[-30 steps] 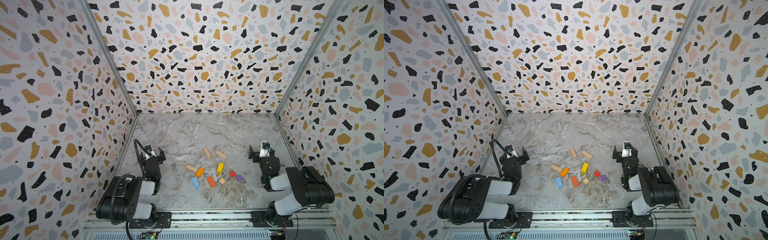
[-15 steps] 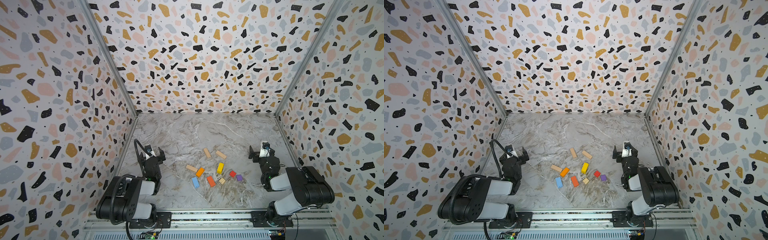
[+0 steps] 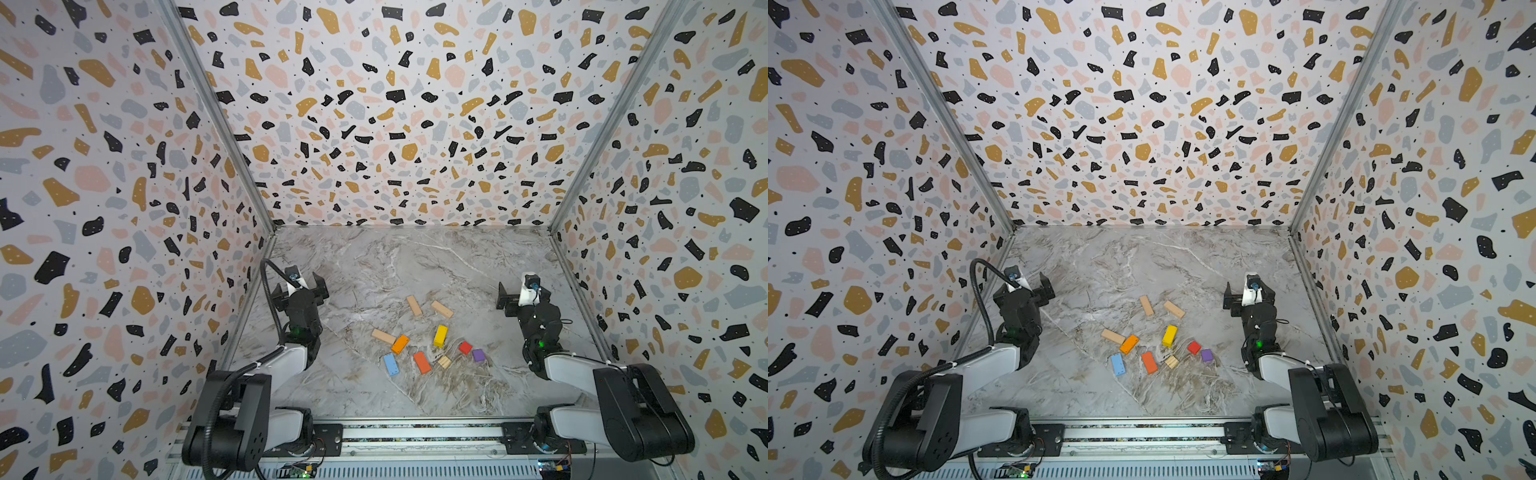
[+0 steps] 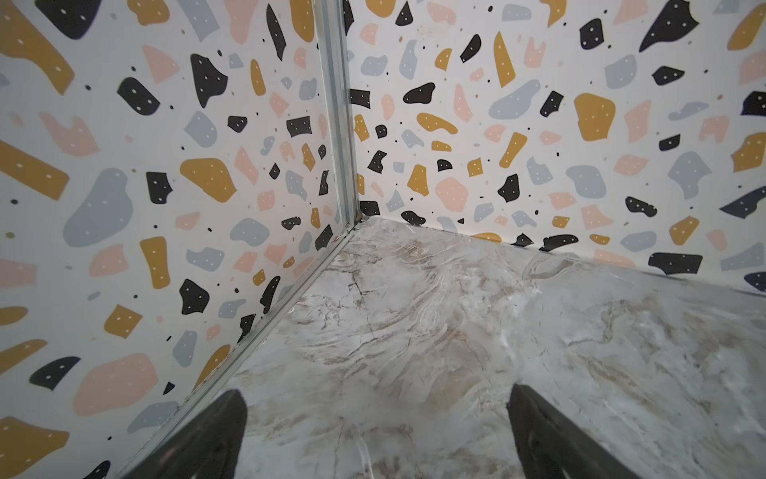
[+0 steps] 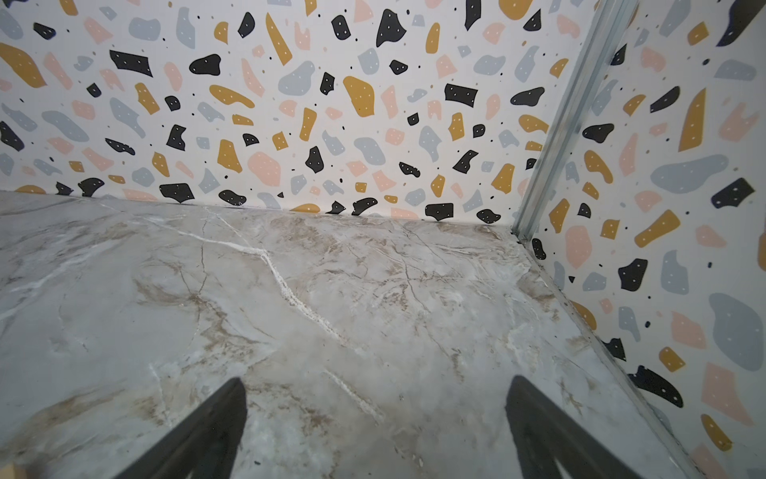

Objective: Build the wood block tower
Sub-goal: 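Raise both arms and move the right gripper over the plain wooden blocks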

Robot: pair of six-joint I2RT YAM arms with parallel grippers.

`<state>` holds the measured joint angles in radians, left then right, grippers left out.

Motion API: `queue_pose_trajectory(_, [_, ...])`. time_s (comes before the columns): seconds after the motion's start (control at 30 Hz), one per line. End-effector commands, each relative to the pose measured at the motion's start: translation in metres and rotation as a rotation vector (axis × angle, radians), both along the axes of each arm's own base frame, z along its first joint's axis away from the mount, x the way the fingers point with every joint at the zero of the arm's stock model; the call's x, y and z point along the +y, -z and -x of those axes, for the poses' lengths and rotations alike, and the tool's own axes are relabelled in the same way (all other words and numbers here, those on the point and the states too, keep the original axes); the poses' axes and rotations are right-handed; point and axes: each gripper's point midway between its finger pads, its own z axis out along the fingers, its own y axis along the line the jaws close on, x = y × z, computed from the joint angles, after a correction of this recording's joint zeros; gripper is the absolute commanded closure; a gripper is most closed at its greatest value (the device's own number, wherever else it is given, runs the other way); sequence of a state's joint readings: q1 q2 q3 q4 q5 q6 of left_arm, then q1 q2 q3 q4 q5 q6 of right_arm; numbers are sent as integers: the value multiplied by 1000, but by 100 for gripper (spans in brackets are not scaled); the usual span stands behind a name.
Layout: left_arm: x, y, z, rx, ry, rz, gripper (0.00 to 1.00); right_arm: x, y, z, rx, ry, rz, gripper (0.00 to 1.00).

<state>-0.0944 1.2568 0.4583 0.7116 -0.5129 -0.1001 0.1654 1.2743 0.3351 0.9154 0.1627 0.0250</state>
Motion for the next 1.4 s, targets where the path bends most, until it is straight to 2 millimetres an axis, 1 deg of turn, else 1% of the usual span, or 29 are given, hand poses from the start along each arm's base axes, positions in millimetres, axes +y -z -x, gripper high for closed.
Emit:
queue_pose_trajectory(0.0, [7, 4, 5, 128, -53, 41, 0, -1, 18, -2, 196, 97, -11, 1])
queue_pose_trajectory(0.07, [5, -8, 7, 139, -53, 92, 0, 0, 19, -3, 270, 169, -59, 1])
queue_pose_trajectory(0.1, [3, -10, 10, 155, -48, 118, 0, 7, 23, -2, 324, 144, -91, 1])
queue_pose_trajectory(0.17, [-7, -16, 13, 187, 2, 166, 0, 34, 25, -1, 395, 51, -147, 1])
queue_pose_trajectory(0.23, [-16, -17, 18, 224, 43, 215, 0, 56, 24, 6, 435, -8, -170, 1])
queue_pose_trajectory(0.27, [-22, -16, 20, 251, 74, 235, 0, 66, 22, 9, 455, -34, -179, 1])
queue_pose_trajectory(0.37, [-38, -10, 28, 333, 156, 270, 0, 86, 21, 18, 545, -81, -208, 1])
queue_pose_trajectory(0.47, [-54, -2, 34, 411, 242, 301, 0, 101, 28, 27, 635, -101, -197, 1])
queue_pose_trajectory(0.57, [-69, 8, 39, 474, 311, 335, 0, 110, 39, 33, 703, -89, -172, 1])
queue_pose_trajectory(0.63, [-73, 14, 42, 511, 325, 349, 0, 109, 46, 35, 741, -23, -198, 1])
queue_pose_trajectory(0.73, [-82, 20, 44, 535, 367, 362, 0, 114, 58, 34, 812, 29, -248, 1])
queue_pose_trajectory(0.8, [-88, 20, 44, 532, 392, 372, 0, 121, 57, 30, 839, 49, -261, 1])
queue_pose_trajectory(0.87, [-94, 21, 44, 541, 419, 378, 0, 135, 54, 24, 830, 9, -221, 1])
queue_pose_trajectory(0.97, [-100, 28, 47, 574, 442, 387, 0, 148, 50, 18, 796, -43, -134, 1])
queue_pose_trajectory(1.03, [-105, 32, 50, 595, 464, 390, 0, 157, 53, 18, 799, -100, -67, 1])
queue_pose_trajectory(1.13, [-107, 35, 55, 607, 477, 391, 0, 174, 57, 21, 807, -234, 21, 1])
queue_pose_trajectory(1.2, [-111, 34, 57, 600, 496, 404, 0, 182, 55, 23, 795, -287, 65, 1])
queue_pose_trajectory(1.3, [-113, 39, 59, 602, 505, 413, 0, 205, 51, 30, 802, -435, 99, 1])
queue_pose_trajectory(1.33, [-113, 41, 59, 611, 506, 414, 0, 213, 49, 31, 807, -468, 100, 5])
queue_pose_trajectory(1.37, [-114, 43, 59, 616, 507, 414, 0, 220, 47, 32, 804, -495, 106, 6])
